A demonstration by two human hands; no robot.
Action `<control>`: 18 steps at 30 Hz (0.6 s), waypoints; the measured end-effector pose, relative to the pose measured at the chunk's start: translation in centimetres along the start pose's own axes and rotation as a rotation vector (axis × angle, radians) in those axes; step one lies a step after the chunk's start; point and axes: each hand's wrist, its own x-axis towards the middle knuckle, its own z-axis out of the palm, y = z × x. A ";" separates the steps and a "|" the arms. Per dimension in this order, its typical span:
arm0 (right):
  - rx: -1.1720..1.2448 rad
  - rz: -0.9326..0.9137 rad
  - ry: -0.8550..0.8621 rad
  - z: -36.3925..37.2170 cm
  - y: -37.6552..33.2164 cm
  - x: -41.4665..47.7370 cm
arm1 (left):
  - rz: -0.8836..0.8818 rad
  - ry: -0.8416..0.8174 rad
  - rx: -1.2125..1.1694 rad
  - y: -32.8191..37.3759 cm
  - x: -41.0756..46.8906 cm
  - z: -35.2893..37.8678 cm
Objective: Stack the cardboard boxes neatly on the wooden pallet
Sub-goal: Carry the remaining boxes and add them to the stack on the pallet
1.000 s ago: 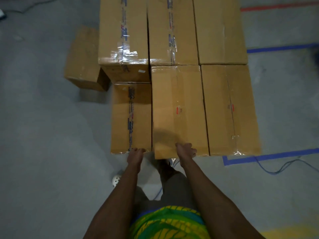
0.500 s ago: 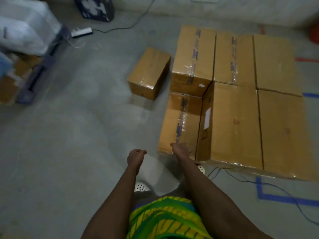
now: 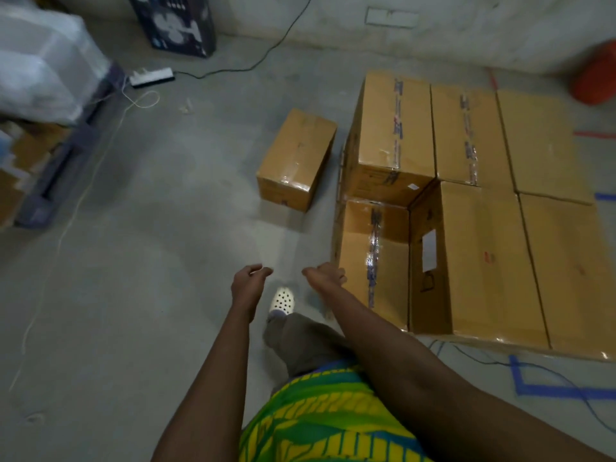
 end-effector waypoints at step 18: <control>0.310 -0.034 0.087 -1.6 -28.7 14.3 | 0.033 -0.164 0.216 22.0 28.5 -3.6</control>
